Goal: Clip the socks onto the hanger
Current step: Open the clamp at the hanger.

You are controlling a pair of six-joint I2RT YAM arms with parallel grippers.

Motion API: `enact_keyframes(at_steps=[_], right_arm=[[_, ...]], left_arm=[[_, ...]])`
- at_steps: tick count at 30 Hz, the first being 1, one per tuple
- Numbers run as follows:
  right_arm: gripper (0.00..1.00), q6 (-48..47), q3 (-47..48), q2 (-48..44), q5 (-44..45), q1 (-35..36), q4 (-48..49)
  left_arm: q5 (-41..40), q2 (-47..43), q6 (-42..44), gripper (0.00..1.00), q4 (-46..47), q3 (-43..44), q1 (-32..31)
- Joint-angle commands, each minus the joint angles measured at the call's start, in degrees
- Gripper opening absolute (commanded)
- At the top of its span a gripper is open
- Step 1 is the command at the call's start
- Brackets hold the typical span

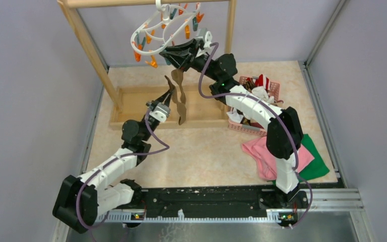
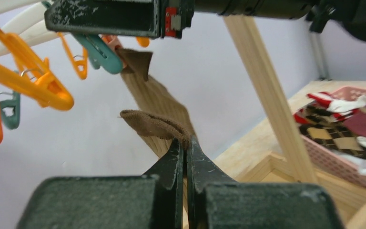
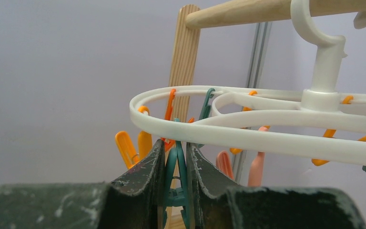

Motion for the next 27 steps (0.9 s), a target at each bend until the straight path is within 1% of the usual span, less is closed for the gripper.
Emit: enact_keyframes(at_steps=[1,3,6,9,12,15,18,27], right_arm=[[0.13,0.0,2.7,-1.8,-2.0,1.3,-1.0],[0.13,-0.1,2.9,-1.8,-1.6,1.5,-1.4],[0.13,-0.2,3.1,-1.7,-0.9,1.8,-1.9],[0.13,0.0,3.5,-1.5,-0.4,1.9,-2.3],[0.13,0.9,3.7,-1.3,-0.3,1.9,-2.3],[0.13,1.7,3.7,-1.1,-0.6,2.0,-2.1],[0.13,2.1,3.9,-1.0,-1.0,2.0,-2.1],[0.13,1.6,5.4,-0.1,-2.9,2.2,-3.8]], left_arm=[[-17.2,1.2,9.1,0.00,6.4,-1.6,-3.5],[-20.4,2.4,10.6,0.00,7.0,-0.6,-4.7],[-27.7,5.0,14.6,0.00,8.7,1.2,-7.6],[-34.6,8.6,19.6,0.00,13.6,2.6,-11.0],[-38.7,12.1,25.3,0.00,18.2,3.8,-13.9],[-40.3,14.9,29.3,0.00,22.2,4.4,-15.3],[-41.2,16.7,30.8,0.00,24.2,5.3,-15.5],[-40.0,18.5,30.7,0.00,23.2,8.0,-15.5]])
